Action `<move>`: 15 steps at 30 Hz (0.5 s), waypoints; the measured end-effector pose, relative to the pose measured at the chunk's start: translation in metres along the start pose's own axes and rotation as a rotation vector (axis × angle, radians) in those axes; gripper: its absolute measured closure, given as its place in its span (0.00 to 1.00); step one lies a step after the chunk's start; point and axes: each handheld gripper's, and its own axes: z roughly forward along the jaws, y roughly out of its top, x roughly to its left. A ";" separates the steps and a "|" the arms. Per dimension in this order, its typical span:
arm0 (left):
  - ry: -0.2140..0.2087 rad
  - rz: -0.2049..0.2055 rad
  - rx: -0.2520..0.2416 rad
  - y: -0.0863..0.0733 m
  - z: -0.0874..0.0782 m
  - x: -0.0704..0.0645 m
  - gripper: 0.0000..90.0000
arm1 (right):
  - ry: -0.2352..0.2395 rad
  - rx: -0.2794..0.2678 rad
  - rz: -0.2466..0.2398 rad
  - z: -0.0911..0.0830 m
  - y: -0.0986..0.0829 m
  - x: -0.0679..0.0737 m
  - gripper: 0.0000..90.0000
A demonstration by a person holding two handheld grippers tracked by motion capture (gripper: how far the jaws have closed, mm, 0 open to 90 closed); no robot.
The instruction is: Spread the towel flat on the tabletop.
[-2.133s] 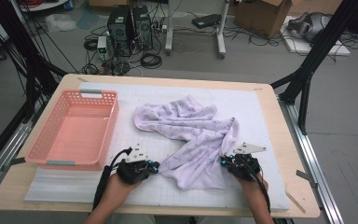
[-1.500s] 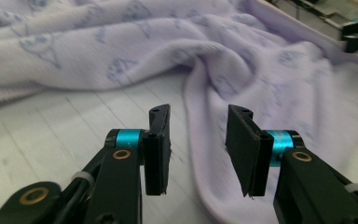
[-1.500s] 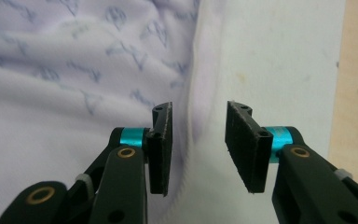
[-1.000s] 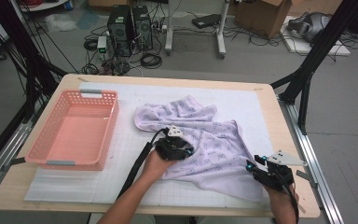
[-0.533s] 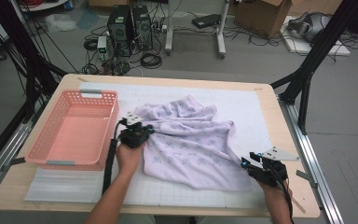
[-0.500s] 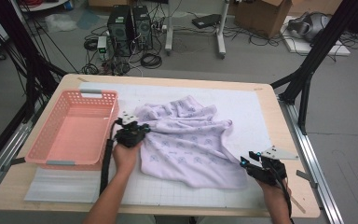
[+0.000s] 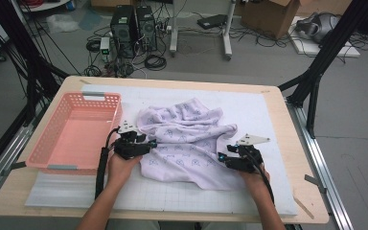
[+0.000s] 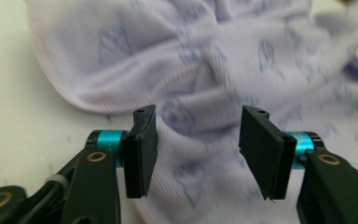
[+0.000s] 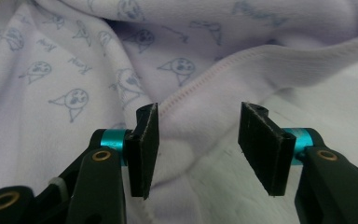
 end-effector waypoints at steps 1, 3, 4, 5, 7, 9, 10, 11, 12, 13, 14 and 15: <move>-0.004 0.003 0.016 -0.002 -0.001 -0.001 0.52 | 0.023 0.009 0.005 0.006 0.003 0.001 0.54; -0.007 0.022 0.046 -0.006 0.001 -0.004 0.53 | 0.029 0.025 0.000 0.010 0.005 0.003 0.55; -0.007 0.029 0.048 -0.008 0.001 -0.004 0.54 | 0.029 0.015 0.007 0.009 0.006 0.004 0.55; -0.012 0.030 0.047 -0.010 0.002 -0.005 0.55 | 0.028 -0.009 0.016 0.006 0.008 0.005 0.55; -0.007 0.027 0.034 -0.013 0.002 -0.006 0.55 | 0.021 -0.032 0.024 0.003 0.010 0.007 0.55; 0.007 0.043 0.029 -0.015 0.003 -0.007 0.58 | 0.000 -0.043 0.004 0.000 0.016 0.011 0.55; 0.019 0.048 0.029 -0.015 0.003 -0.008 0.64 | -0.006 -0.021 -0.034 0.003 0.021 0.018 0.56; 0.031 0.055 0.031 -0.015 0.004 -0.009 0.68 | -0.016 0.005 -0.059 0.007 0.022 0.021 0.57; 0.043 0.059 0.032 -0.015 0.004 -0.009 0.68 | -0.016 0.005 -0.059 0.007 0.022 0.021 0.57; 0.056 0.069 0.037 -0.015 0.004 -0.010 0.75 | -0.036 0.036 -0.077 0.011 0.022 0.023 0.60; 0.062 0.078 0.037 -0.015 0.004 -0.010 0.80 | -0.062 0.068 -0.090 0.016 0.021 0.024 0.62; 0.063 0.075 0.038 -0.015 0.004 -0.009 0.85 | -0.088 0.093 -0.097 0.019 0.020 0.023 0.64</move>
